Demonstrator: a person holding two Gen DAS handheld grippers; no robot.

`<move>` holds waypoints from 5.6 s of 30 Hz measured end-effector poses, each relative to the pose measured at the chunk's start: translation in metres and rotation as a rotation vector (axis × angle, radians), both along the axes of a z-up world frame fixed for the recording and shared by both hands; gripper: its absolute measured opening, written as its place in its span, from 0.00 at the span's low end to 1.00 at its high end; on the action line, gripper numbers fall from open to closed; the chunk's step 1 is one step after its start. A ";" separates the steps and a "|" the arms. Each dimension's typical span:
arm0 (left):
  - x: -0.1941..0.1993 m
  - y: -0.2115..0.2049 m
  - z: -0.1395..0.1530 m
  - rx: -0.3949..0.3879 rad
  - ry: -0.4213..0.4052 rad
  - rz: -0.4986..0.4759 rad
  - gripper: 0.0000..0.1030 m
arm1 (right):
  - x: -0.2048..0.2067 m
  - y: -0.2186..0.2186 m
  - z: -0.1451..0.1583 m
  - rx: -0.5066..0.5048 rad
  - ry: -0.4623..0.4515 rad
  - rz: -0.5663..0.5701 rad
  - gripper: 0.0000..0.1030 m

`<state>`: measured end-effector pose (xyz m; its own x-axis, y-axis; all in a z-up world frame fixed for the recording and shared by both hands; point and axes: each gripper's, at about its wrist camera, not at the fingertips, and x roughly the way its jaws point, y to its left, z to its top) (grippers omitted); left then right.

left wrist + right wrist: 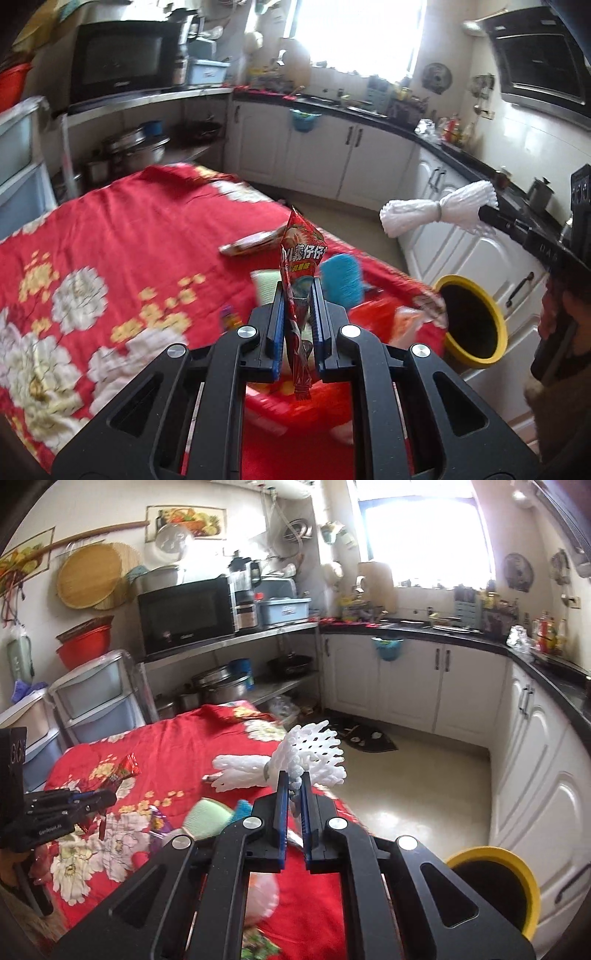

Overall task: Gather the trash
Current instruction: 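Carry the wrapper and white net over the yellow-rimmed bin with both tools, then open both tools to drop the wrapper and white net into the bin, then move both open tools back toward the items on the bed, then grasp the purple wrapper with the left tool while the right tool grasps the white paper bag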

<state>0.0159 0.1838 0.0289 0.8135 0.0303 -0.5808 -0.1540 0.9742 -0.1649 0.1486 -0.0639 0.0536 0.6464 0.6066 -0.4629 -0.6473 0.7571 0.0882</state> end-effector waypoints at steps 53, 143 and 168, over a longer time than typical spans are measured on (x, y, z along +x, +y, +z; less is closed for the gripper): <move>0.184 -0.283 -0.045 -0.059 0.053 -0.544 0.08 | 0.003 -0.220 -0.083 -0.216 0.121 -0.581 0.06; 0.019 -0.007 0.004 0.020 -0.109 0.158 0.90 | -0.075 0.001 -0.046 -0.115 0.030 -0.052 0.81; 0.030 0.082 -0.096 -0.313 0.120 0.252 0.78 | -0.022 0.047 -0.102 -0.159 0.241 -0.003 0.80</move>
